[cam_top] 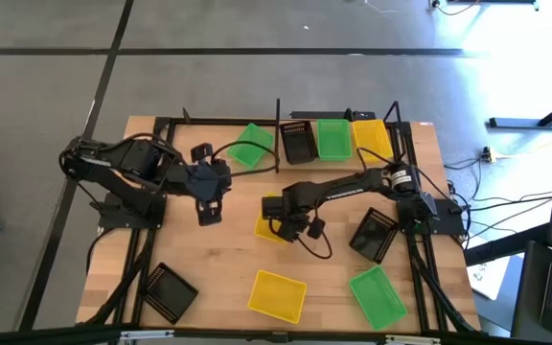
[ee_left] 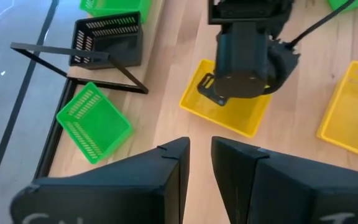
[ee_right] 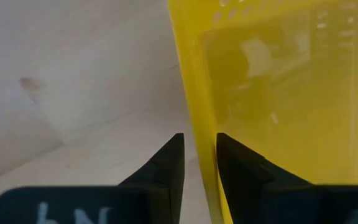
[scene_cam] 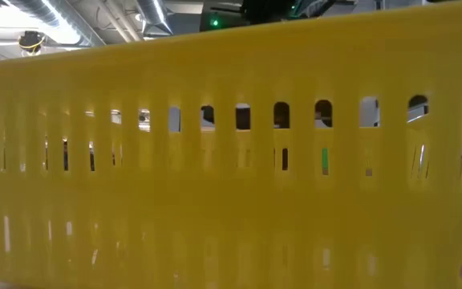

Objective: Stack baskets on shelf by color
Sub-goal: Stack the top yellow basket on the yellow basket on the shelf

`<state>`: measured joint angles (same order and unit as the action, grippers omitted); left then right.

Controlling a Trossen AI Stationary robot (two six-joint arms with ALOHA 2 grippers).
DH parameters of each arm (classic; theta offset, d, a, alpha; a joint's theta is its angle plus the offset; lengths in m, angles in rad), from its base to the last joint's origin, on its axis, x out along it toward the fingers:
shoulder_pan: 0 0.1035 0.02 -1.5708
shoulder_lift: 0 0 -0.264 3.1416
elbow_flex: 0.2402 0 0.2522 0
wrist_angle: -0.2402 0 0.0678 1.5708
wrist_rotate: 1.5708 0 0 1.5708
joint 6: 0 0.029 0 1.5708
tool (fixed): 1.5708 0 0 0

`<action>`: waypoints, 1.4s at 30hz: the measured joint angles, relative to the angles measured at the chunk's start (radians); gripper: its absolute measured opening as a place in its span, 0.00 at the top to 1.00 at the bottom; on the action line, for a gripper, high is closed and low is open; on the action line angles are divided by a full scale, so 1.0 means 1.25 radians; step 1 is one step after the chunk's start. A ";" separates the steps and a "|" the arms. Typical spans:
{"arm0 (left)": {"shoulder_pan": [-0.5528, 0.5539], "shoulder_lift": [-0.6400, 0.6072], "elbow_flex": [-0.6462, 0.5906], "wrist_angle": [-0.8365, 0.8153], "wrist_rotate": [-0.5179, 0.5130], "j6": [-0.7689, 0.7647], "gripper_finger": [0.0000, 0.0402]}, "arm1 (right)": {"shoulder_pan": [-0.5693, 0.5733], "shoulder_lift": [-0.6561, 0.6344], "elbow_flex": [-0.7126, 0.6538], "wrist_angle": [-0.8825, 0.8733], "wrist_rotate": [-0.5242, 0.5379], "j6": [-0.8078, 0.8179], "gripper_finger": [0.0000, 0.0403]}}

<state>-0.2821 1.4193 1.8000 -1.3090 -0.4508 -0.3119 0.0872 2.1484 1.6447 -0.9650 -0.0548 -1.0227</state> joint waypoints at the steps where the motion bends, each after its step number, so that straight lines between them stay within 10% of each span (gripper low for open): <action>1: -0.003 0.000 0.000 0.000 0.000 0.000 0.86 | 0.000 0.001 0.000 0.001 0.015 0.010 0.79; 6: -0.008 0.000 0.000 0.000 0.000 0.000 0.86 | 0.000 -0.003 0.000 0.001 0.086 0.131 0.97; 21: -0.008 0.000 0.000 0.000 -0.001 0.006 0.86 | 0.028 -0.158 0.070 -0.171 0.104 0.573 1.00; 42: -0.001 0.000 0.000 0.025 -0.114 0.028 0.86 | 0.026 -0.496 0.088 -0.483 0.526 1.650 1.00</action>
<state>-0.2830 1.4193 1.8000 -1.2775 -0.5934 -0.2772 0.1190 1.5287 1.7547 -1.5690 0.6033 1.0399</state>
